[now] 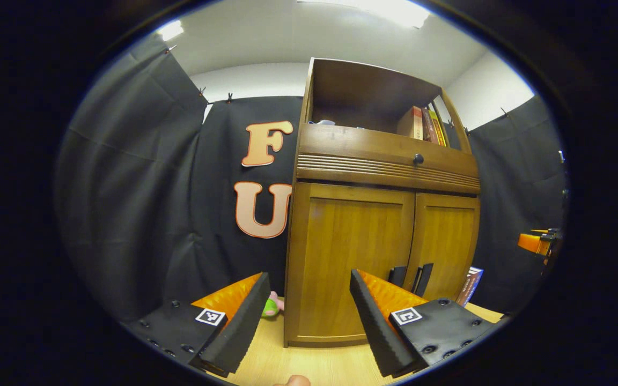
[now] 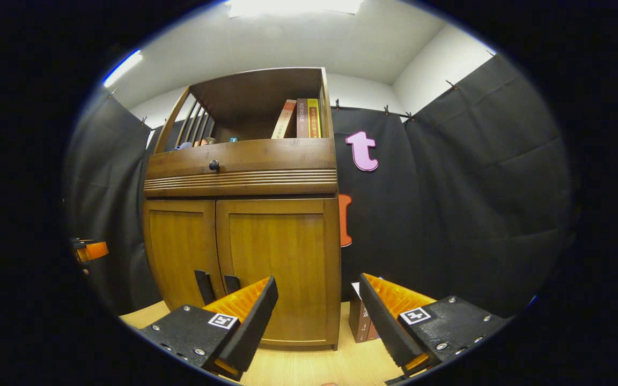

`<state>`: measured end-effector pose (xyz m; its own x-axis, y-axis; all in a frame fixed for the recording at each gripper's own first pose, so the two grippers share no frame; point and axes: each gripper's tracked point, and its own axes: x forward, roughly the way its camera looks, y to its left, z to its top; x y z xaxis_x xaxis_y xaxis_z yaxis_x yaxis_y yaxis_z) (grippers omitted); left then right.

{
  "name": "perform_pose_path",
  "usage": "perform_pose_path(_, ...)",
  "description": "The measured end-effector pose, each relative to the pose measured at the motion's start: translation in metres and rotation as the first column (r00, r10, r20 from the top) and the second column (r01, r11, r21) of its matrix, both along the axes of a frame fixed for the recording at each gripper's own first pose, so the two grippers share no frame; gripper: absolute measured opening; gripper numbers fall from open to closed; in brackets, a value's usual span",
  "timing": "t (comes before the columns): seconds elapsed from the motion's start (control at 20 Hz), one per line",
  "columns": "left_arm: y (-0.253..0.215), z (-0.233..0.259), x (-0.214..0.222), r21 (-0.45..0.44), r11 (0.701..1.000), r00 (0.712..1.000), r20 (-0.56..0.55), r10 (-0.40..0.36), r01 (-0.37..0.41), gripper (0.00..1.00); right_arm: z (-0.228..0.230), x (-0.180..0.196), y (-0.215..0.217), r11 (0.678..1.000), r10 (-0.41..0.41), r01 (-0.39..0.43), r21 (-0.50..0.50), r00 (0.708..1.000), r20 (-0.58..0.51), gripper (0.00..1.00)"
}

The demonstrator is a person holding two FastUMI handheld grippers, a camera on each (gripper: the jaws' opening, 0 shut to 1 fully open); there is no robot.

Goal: Open the right door of the double-door shoe cabinet with the right hand, and open the left door with the left hand.

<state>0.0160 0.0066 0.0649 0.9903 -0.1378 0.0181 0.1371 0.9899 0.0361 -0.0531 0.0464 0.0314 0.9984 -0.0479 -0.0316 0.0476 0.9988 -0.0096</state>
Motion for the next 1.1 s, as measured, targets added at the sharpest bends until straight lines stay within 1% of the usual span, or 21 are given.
perform_pose_path(0.05, 0.002, 0.002, -0.001, 0.001, 1.000, 1.000, -0.013, -0.011, 0.011, 0.96, 0.005, -0.006, 0.006, 1.000, -0.001, 0.001, 0.007, 1.000, 0.004, 0.94)
perform_pose_path(0.15, 0.011, 0.021, -0.016, -0.011, 1.000, 1.000, 0.016, -0.014, 0.014, 0.97, 0.015, -0.024, 0.019, 1.000, 0.016, -0.016, 0.025, 1.000, 0.020, 0.94)
perform_pose_path(0.25, 0.017, 0.022, -0.041, -0.021, 1.000, 1.000, 0.008, -0.016, 0.016, 0.95, 0.024, -0.043, 0.026, 0.999, 0.043, -0.044, 0.030, 0.999, 0.027, 0.94)
perform_pose_path(0.3, 0.019, 0.023, -0.053, -0.010, 1.000, 1.000, 0.000, -0.013, 0.013, 0.96, 0.031, -0.050, 0.026, 0.998, 0.054, -0.055, 0.027, 0.998, 0.023, 0.94)
perform_pose_path(0.35, 0.023, 0.027, -0.065, 0.001, 1.000, 1.000, 0.008, -0.001, 0.001, 0.95, 0.036, -0.053, 0.025, 0.998, 0.056, -0.057, 0.019, 0.998, 0.014, 0.94)
perform_pose_path(0.45, 0.037, 0.041, -0.086, 0.008, 0.999, 0.998, 0.038, 0.045, -0.046, 0.99, 0.048, -0.058, 0.023, 0.998, 0.064, -0.064, -0.003, 0.998, 0.012, 0.94)
perform_pose_path(0.55, 0.040, 0.051, -0.104, 0.000, 0.998, 0.997, 0.047, 0.061, -0.061, 0.95, 0.061, -0.063, 0.023, 0.997, 0.075, -0.075, -0.022, 0.997, 0.027, 0.94)
perform_pose_path(0.6, 0.037, 0.056, -0.110, -0.013, 0.999, 0.998, 0.047, 0.053, -0.052, 0.95, 0.061, -0.065, 0.023, 0.997, 0.081, -0.081, -0.019, 0.996, 0.028, 0.97)
perform_pose_path(0.65, 0.034, 0.058, -0.116, -0.031, 0.999, 0.998, 0.042, 0.042, -0.040, 0.95, 0.062, -0.067, 0.023, 0.996, 0.088, -0.088, -0.006, 0.996, 0.029, 0.94)
perform_pose_path(0.75, 0.029, 0.064, -0.124, -0.063, 0.998, 0.999, 0.033, 0.021, -0.018, 0.95, 0.063, -0.069, 0.024, 0.995, 0.101, -0.101, 0.020, 0.995, 0.018, 0.94)
perform_pose_path(0.85, 0.032, 0.068, -0.126, -0.038, 0.999, 0.999, 0.034, 0.036, -0.034, 0.95, 0.066, -0.069, 0.020, 0.995, 0.096, -0.096, 0.028, 0.995, 0.019, 0.94)
perform_pose_path(0.9, 0.036, 0.072, -0.126, -0.012, 0.999, 0.997, 0.048, 0.054, -0.053, 0.99, 0.068, -0.069, 0.017, 0.996, 0.087, -0.088, 0.024, 0.996, 0.024, 0.94)
perform_pose_path(1.0, 0.036, 0.076, -0.124, 0.027, 0.997, 0.995, 0.074, 0.070, -0.072, 0.96, 0.065, -0.068, 0.017, 0.997, 0.079, -0.079, 0.012, 0.997, 0.022, 0.94)
perform_pose_path(1.1, 0.028, 0.073, -0.123, 0.040, 0.997, 0.995, 0.087, 0.058, -0.061, 0.94, 0.058, -0.066, 0.020, 0.997, 0.075, -0.075, 0.009, 0.997, 0.021, 0.94)
